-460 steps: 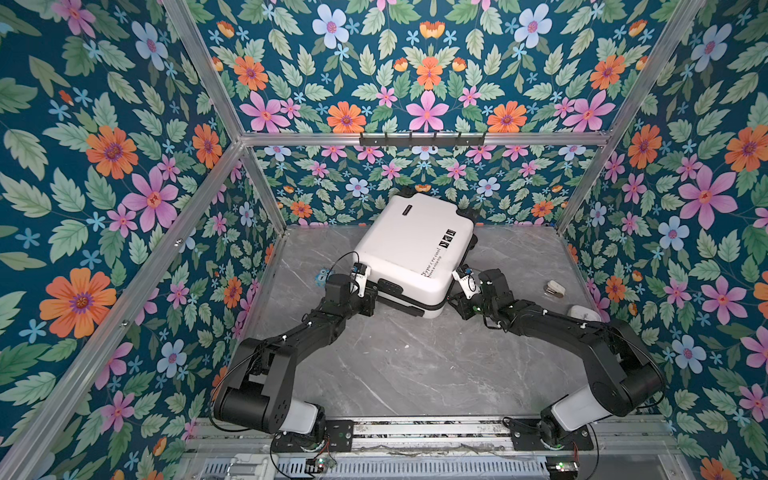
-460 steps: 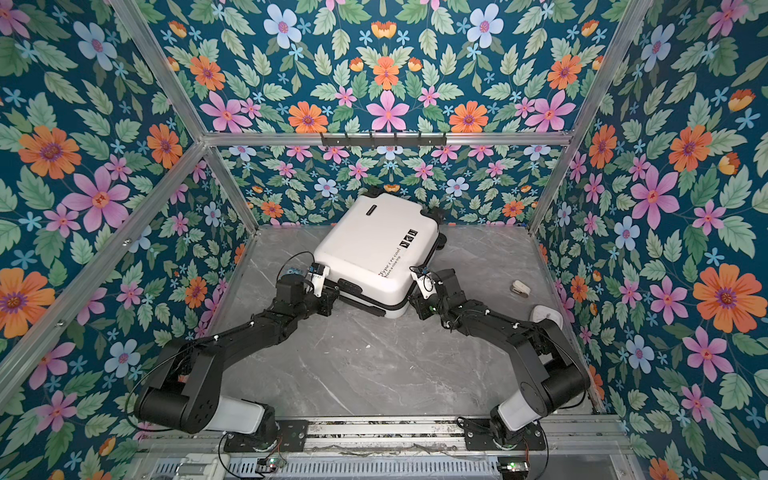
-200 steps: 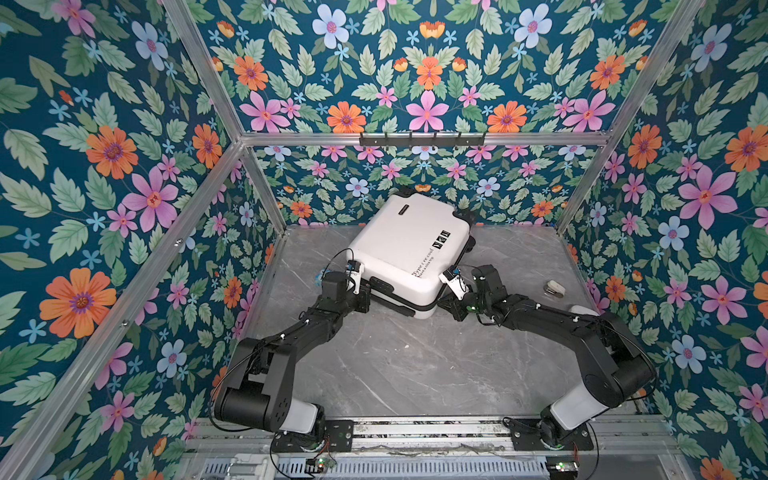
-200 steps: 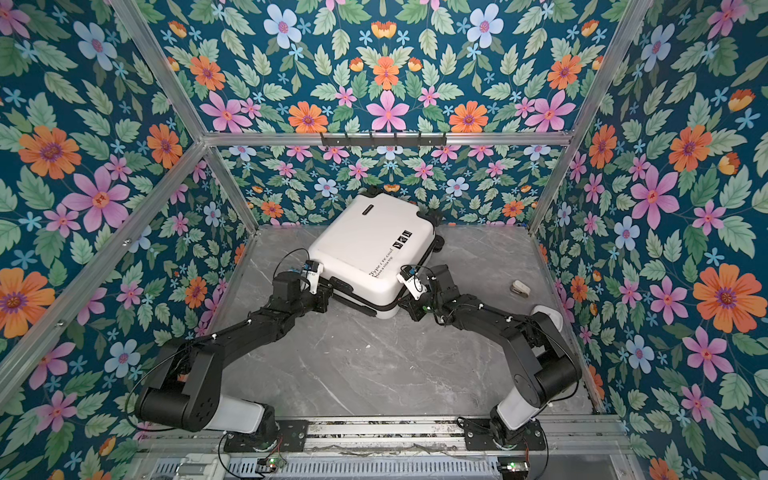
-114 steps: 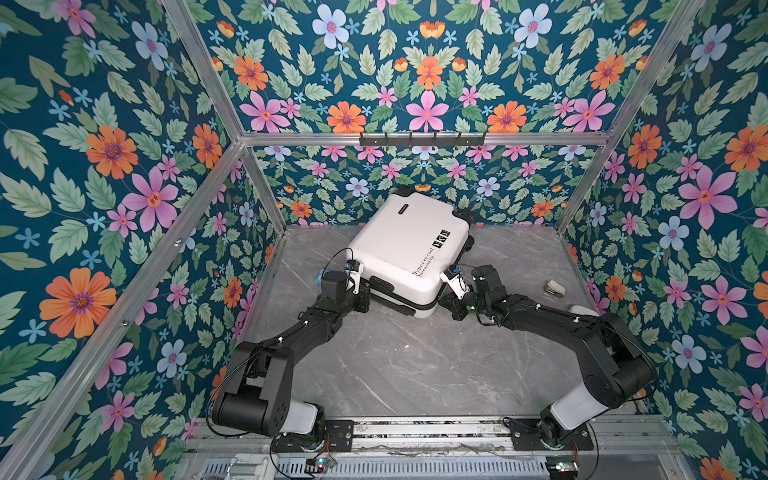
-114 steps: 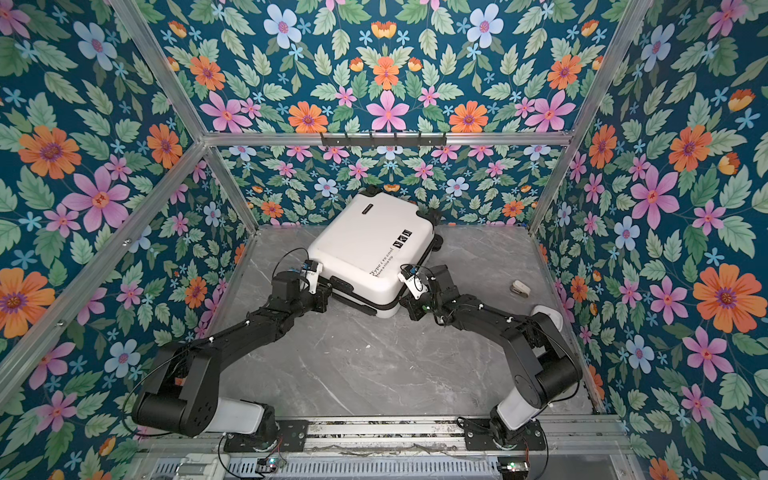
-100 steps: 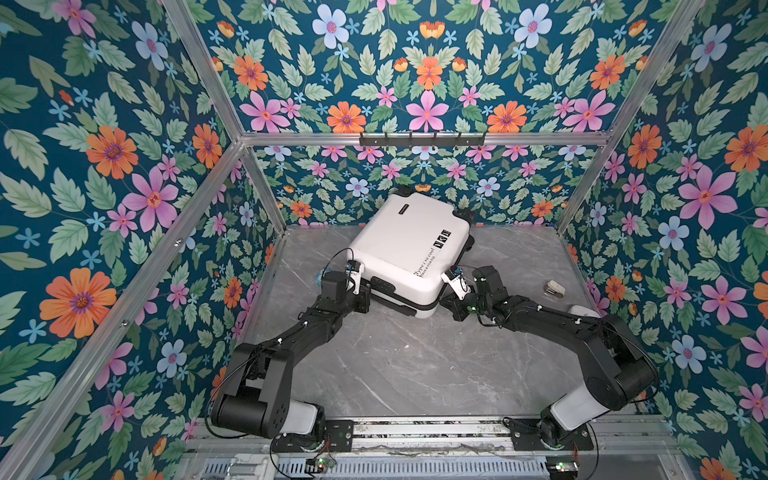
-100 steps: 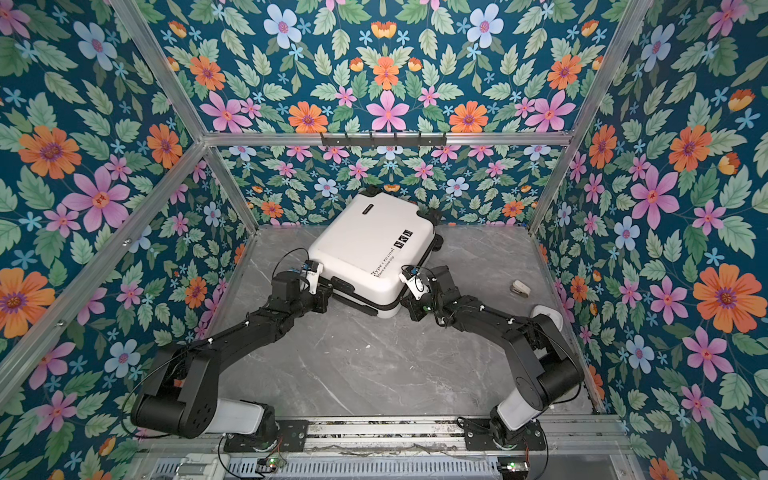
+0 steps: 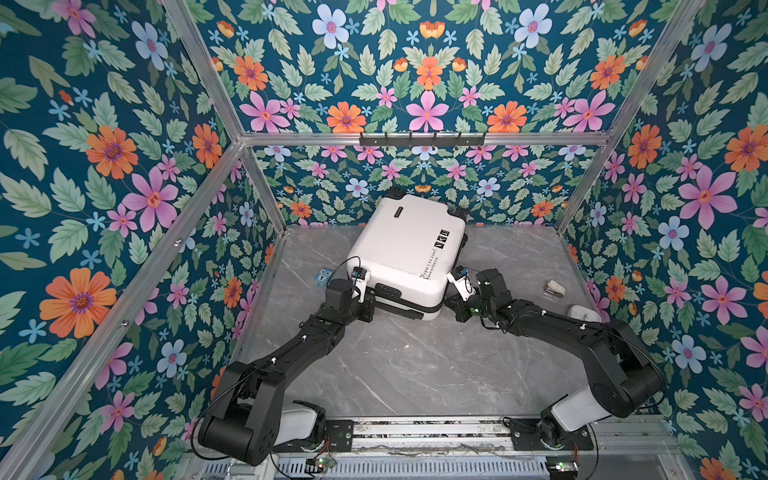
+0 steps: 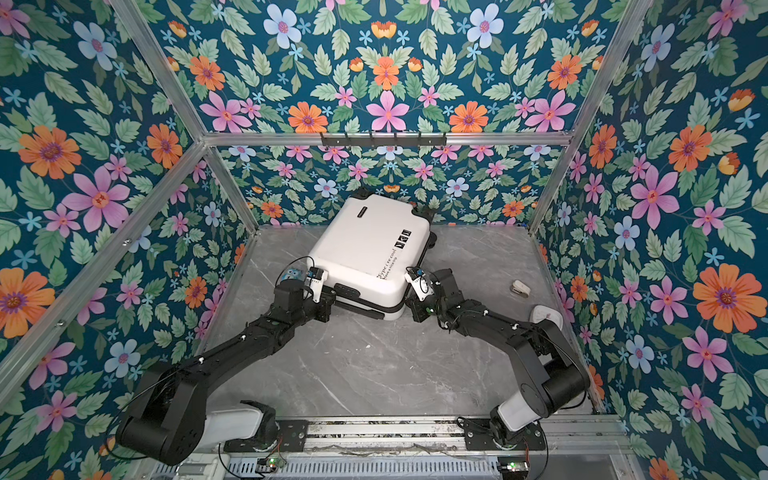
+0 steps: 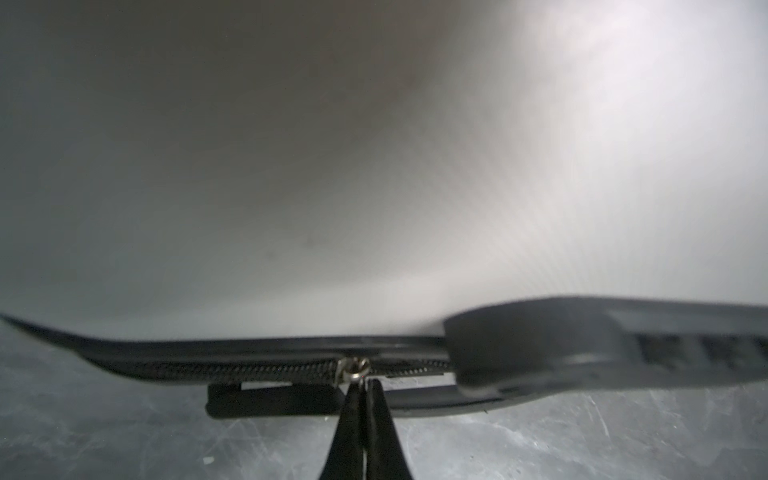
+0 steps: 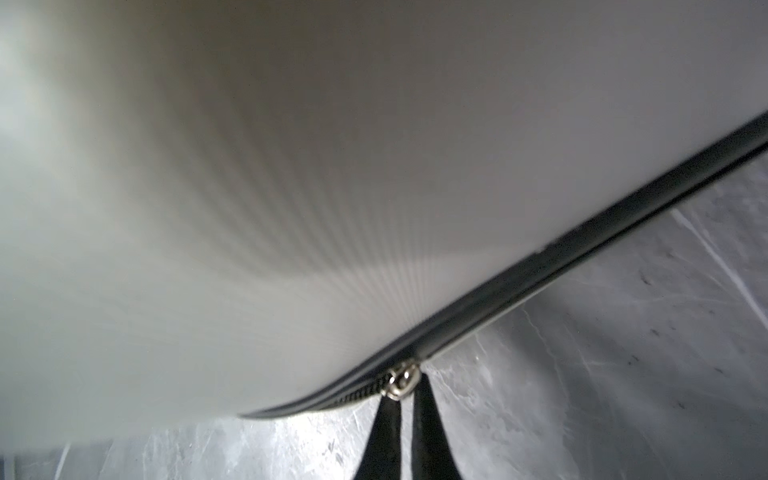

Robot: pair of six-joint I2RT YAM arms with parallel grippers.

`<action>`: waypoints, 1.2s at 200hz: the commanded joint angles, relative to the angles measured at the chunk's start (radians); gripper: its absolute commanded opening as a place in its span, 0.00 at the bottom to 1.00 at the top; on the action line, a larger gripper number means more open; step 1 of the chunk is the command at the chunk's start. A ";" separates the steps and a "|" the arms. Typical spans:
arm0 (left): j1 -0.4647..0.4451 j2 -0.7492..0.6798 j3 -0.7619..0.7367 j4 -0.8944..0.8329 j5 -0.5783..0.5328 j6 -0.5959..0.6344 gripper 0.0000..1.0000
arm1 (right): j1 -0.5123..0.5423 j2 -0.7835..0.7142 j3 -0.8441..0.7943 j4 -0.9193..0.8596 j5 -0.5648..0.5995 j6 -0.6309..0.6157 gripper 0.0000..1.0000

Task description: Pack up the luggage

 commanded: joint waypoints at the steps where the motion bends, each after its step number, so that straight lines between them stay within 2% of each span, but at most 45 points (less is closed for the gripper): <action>1: -0.083 -0.023 0.015 0.146 0.209 0.041 0.00 | 0.037 -0.001 0.001 0.084 -0.113 0.024 0.00; 34: -0.191 0.010 0.039 0.138 0.158 0.051 0.00 | 0.069 0.003 -0.003 0.112 -0.112 0.053 0.00; 90: -0.369 0.109 0.074 0.302 0.111 -0.040 0.00 | 0.125 0.005 -0.016 0.153 -0.088 0.086 0.00; 151: -0.494 0.221 0.190 0.298 0.109 -0.020 0.00 | 0.136 -0.006 -0.047 0.200 -0.070 0.135 0.00; 176: -0.503 0.231 0.208 0.332 0.218 -0.062 0.00 | 0.136 -0.013 -0.053 0.206 -0.058 0.147 0.00; 200: -0.495 0.180 0.211 0.308 0.312 -0.089 0.00 | 0.132 -0.026 -0.058 0.187 -0.029 0.141 0.00; 222: -0.459 0.110 0.219 0.223 0.407 -0.099 0.00 | 0.110 -0.044 -0.065 0.175 -0.035 0.138 0.00; 240: -0.411 0.045 0.200 0.174 0.438 -0.112 0.00 | 0.095 -0.059 -0.068 0.160 -0.036 0.132 0.00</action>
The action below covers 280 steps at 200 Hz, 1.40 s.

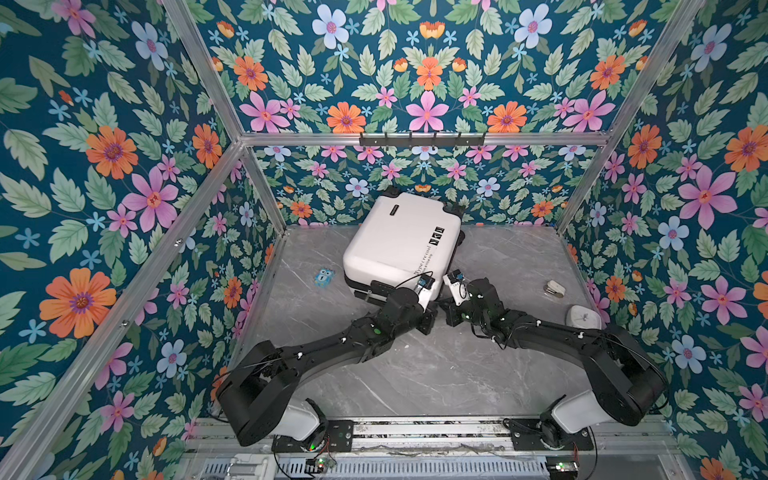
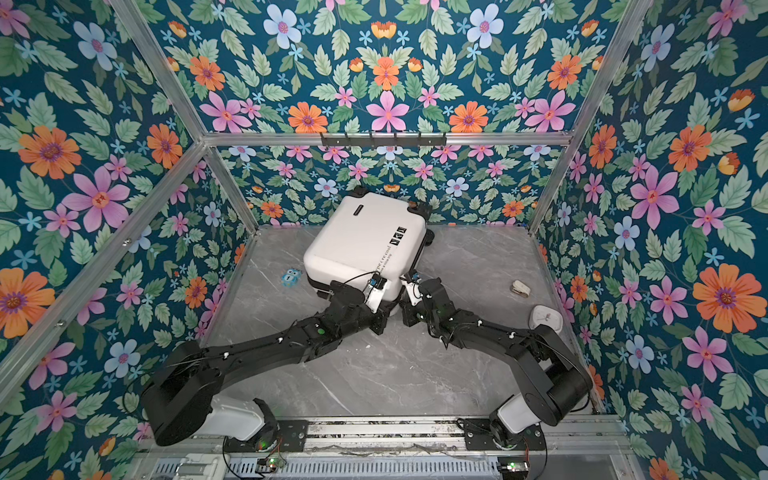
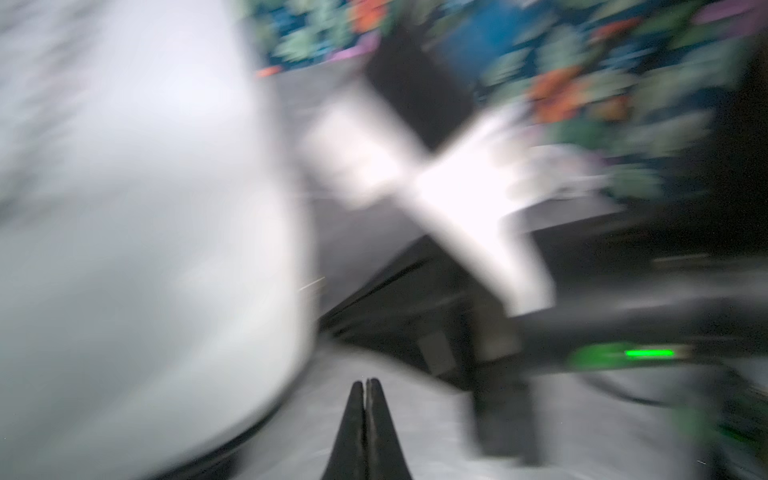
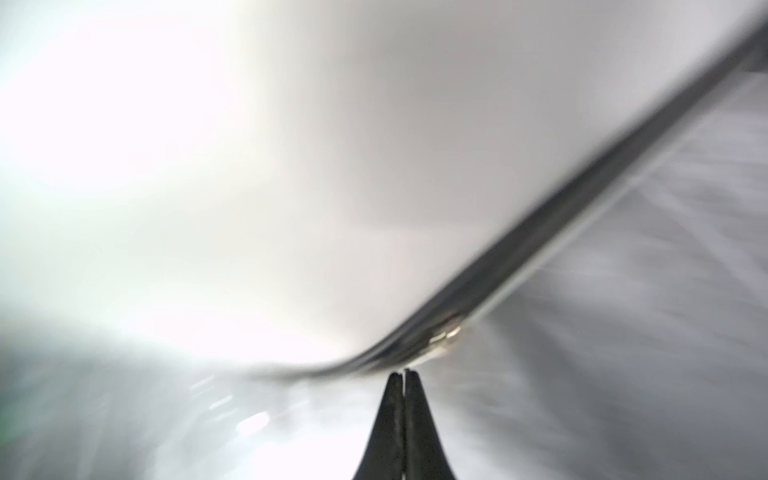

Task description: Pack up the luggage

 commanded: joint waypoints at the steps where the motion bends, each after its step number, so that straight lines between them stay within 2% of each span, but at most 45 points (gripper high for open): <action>1: 0.054 -0.060 -0.015 0.067 0.446 -0.029 0.00 | -0.018 -0.018 -0.004 0.028 -0.147 -0.021 0.00; 20: 0.096 -0.095 -0.043 0.048 0.450 -0.035 0.00 | -0.021 -0.027 -0.003 0.023 -0.148 -0.026 0.00; 34: 0.105 -0.113 -0.054 0.019 0.409 -0.025 0.00 | -0.021 -0.029 0.000 0.019 -0.148 -0.020 0.00; 42: 0.109 -0.133 -0.066 0.017 0.369 -0.026 0.00 | -0.021 -0.032 0.000 0.020 -0.146 -0.018 0.00; 66: 0.157 -0.207 -0.098 -0.023 0.155 -0.051 0.00 | -0.022 -0.044 0.003 -0.005 -0.113 -0.007 0.00; 80: 0.187 -0.279 -0.131 -0.041 0.021 -0.054 0.13 | -0.022 -0.058 0.002 -0.019 -0.064 0.003 0.27; 85: 0.198 -0.310 -0.144 -0.041 -0.017 -0.055 0.20 | -0.022 -0.064 -0.001 -0.026 -0.043 0.009 0.33; 99: 0.221 -0.399 -0.193 -0.038 -0.121 -0.058 0.32 | -0.022 -0.086 -0.015 -0.031 0.002 0.010 0.42; 122: 0.231 -0.515 -0.268 -0.065 -0.305 -0.073 0.42 | -0.022 -0.114 -0.040 -0.028 0.037 0.035 0.58; 134: 0.233 -0.544 -0.301 -0.084 -0.399 -0.109 0.67 | -0.022 -0.110 -0.039 -0.040 0.015 0.015 0.59; 144: 0.238 -0.556 -0.330 -0.075 -0.436 -0.129 0.74 | -0.022 -0.106 -0.042 -0.039 -0.009 0.000 0.66; 145: 0.239 -0.557 -0.333 -0.073 -0.440 -0.132 0.75 | -0.022 -0.106 -0.043 -0.037 -0.009 -0.001 0.68; 150: 0.242 -0.560 -0.344 -0.065 -0.459 -0.145 0.75 | -0.022 -0.106 -0.050 -0.021 -0.009 0.002 0.95; 153: 0.244 -0.560 -0.351 -0.057 -0.470 -0.150 0.75 | -0.022 -0.107 -0.054 -0.012 -0.008 0.006 0.99; 160: 0.245 -0.557 -0.357 -0.046 -0.494 -0.146 0.75 | -0.022 -0.111 -0.065 0.016 0.001 0.015 0.99; 173: 0.245 -0.540 -0.312 -0.122 -0.555 -0.107 0.65 | -0.022 -0.126 -0.083 0.069 0.031 0.020 0.99; 192: 0.245 -0.517 -0.232 -0.225 -0.632 -0.047 0.65 | -0.023 -0.159 -0.102 0.139 0.088 0.026 0.99; 214: 0.243 -0.501 -0.207 -0.210 -0.569 0.054 0.67 | -0.022 -0.142 -0.024 0.035 0.098 -0.044 0.99; 229: 0.243 -0.499 -0.233 -0.153 -0.560 0.059 0.65 | -0.022 -0.115 0.029 -0.035 0.087 -0.072 0.99; 234: 0.243 -0.497 -0.239 -0.141 -0.565 0.059 0.62 | -0.022 -0.115 0.024 -0.017 0.090 -0.065 0.99; 241: 0.243 -0.494 -0.245 -0.140 -0.580 0.055 0.51 | -0.022 -0.123 0.000 0.040 0.097 -0.047 0.99; 247: 0.243 -0.489 -0.244 -0.148 -0.628 0.019 0.41 | -0.022 -0.135 -0.028 0.098 0.107 -0.027 0.99; 252: 0.244 -0.485 -0.246 -0.158 -0.677 -0.023 0.38 | -0.022 -0.144 -0.047 0.141 0.117 -0.006 0.99; 256: 0.245 -0.484 -0.246 -0.171 -0.711 -0.051 0.39 | -0.022 -0.151 -0.059 0.163 0.127 0.015 0.99; 266: 0.246 -0.488 -0.256 -0.202 -0.726 -0.075 0.49 | -0.022 -0.163 -0.065 0.174 0.140 0.059 0.99; 280: 0.262 -0.507 -0.327 -0.137 -0.695 -0.105 0.74 | -0.022 -0.167 -0.050 0.131 0.112 0.084 0.99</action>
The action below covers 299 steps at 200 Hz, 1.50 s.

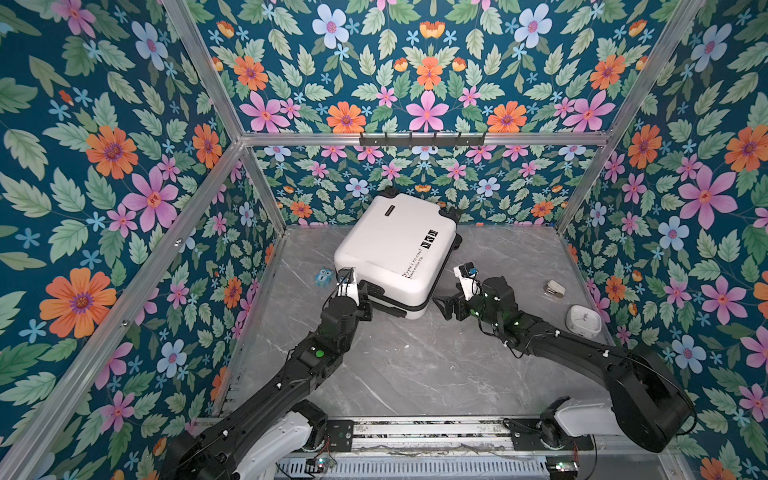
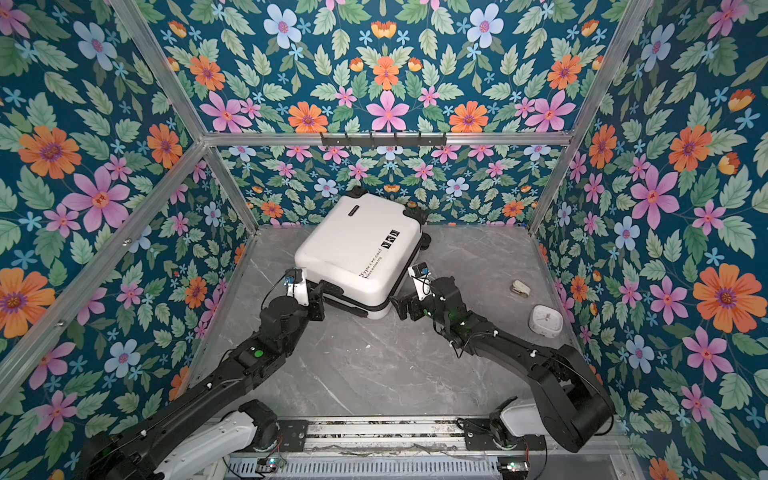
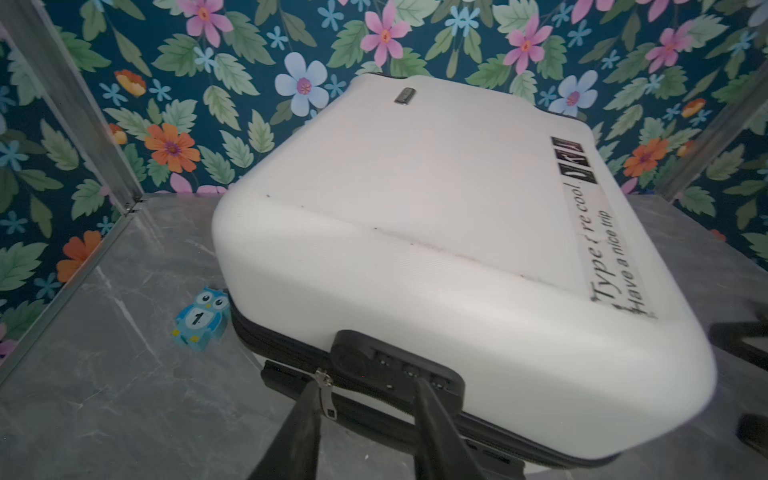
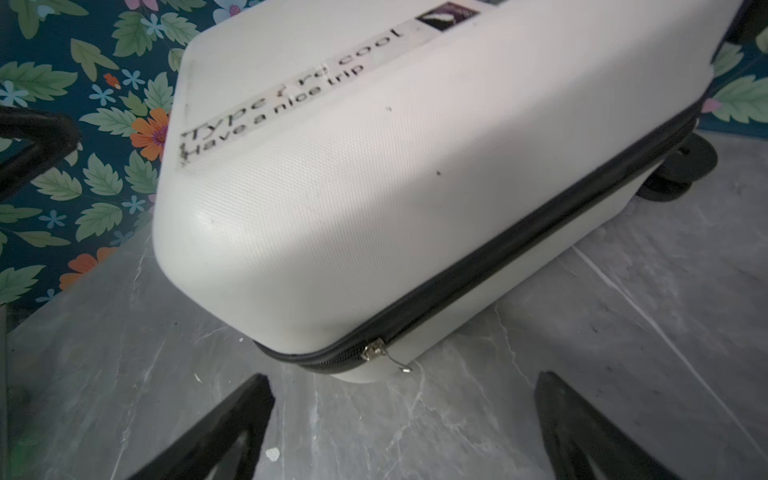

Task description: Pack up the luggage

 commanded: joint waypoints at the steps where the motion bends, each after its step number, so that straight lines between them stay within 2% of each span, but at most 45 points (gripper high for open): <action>1: 0.017 -0.018 -0.070 0.037 -0.043 -0.082 0.75 | 0.001 -0.015 0.011 0.050 0.001 0.076 0.99; 11: 0.040 -0.032 -0.128 0.087 0.010 -0.106 0.86 | 0.000 -0.020 0.002 0.059 -0.034 0.093 0.99; 37: 0.092 -0.036 -0.253 0.244 0.138 -0.158 1.00 | 0.001 -0.026 -0.041 0.107 -0.088 0.142 0.99; 65: 0.138 -0.014 -0.344 0.382 0.144 -0.195 1.00 | 0.001 -0.016 -0.073 0.141 -0.094 0.165 0.96; 81: 0.166 0.021 -0.344 0.410 0.172 -0.156 0.99 | 0.001 -0.013 -0.084 0.160 -0.095 0.180 0.96; 99: 0.259 0.102 -0.323 0.441 0.327 -0.139 0.95 | 0.001 -0.002 -0.086 0.183 -0.102 0.193 0.96; 137: 0.359 0.270 -0.375 0.775 0.500 -0.135 0.80 | 0.001 0.028 -0.069 0.201 -0.116 0.212 0.95; 167: 0.393 0.350 -0.383 0.953 0.624 -0.136 0.79 | 0.001 0.016 -0.070 0.196 -0.113 0.210 0.95; 196: 0.420 0.378 -0.368 0.958 0.693 -0.107 0.74 | 0.001 -0.010 -0.082 0.195 -0.102 0.206 0.95; 217: 0.429 0.420 -0.330 0.905 0.719 -0.079 0.65 | 0.001 -0.016 -0.082 0.196 -0.095 0.200 0.95; 248: 0.459 0.472 -0.318 0.934 0.730 -0.086 0.64 | 0.000 -0.024 -0.081 0.188 -0.094 0.196 0.95; 299: 0.473 0.523 -0.206 0.757 0.750 -0.079 0.57 | 0.001 -0.044 -0.081 0.181 -0.082 0.193 0.95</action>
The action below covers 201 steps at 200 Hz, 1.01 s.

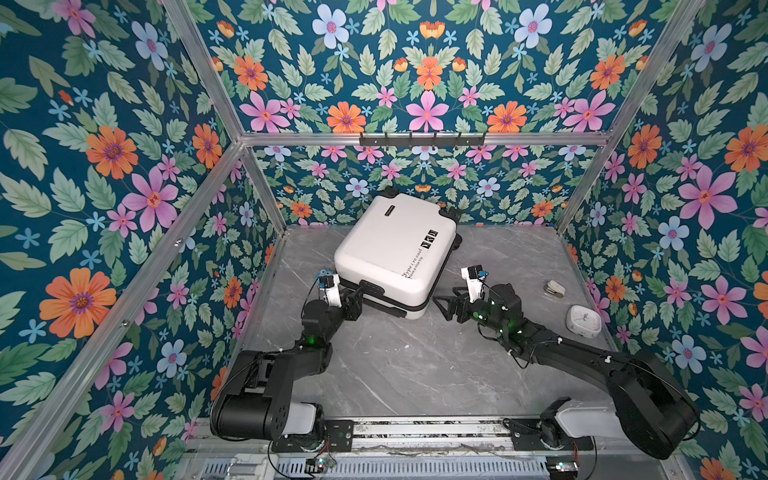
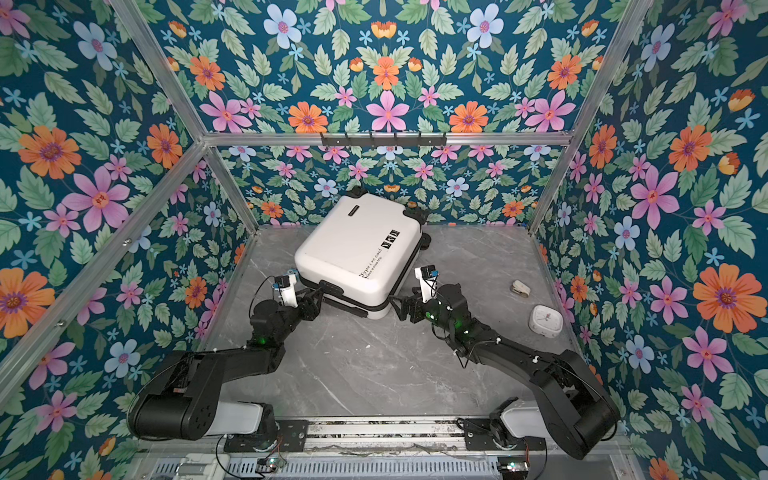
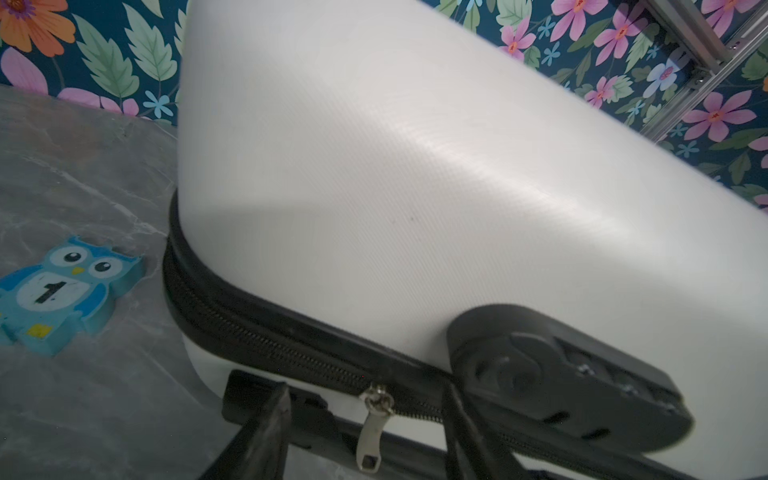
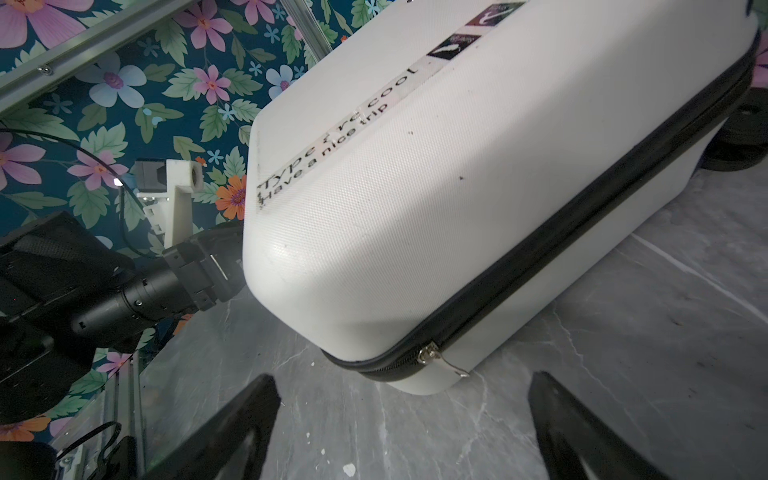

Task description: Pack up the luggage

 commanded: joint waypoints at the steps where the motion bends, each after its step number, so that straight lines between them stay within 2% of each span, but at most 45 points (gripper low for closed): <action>1: 0.005 0.017 0.031 -0.075 0.023 0.015 0.57 | 0.001 -0.013 0.003 0.007 0.015 -0.006 0.95; 25: 0.004 0.013 0.054 -0.153 0.019 0.007 0.54 | 0.001 -0.024 -0.001 0.003 0.018 -0.005 0.95; 60: 0.005 -0.015 0.045 -0.225 0.013 -0.016 0.55 | 0.001 -0.031 -0.003 0.003 0.020 -0.005 0.95; 98: -0.002 -0.016 0.021 -0.205 0.022 -0.048 0.53 | 0.001 -0.022 0.000 0.013 0.014 0.005 0.95; 149: -0.026 -0.011 0.058 -0.252 -0.020 -0.002 0.51 | 0.001 -0.036 -0.006 0.009 0.015 0.010 0.95; 179: -0.043 -0.007 0.095 -0.313 -0.073 0.025 0.45 | 0.001 -0.044 -0.009 0.007 0.020 0.009 0.95; 201: -0.051 0.007 0.122 -0.347 -0.094 0.032 0.45 | 0.001 -0.044 -0.009 0.010 0.020 0.011 0.95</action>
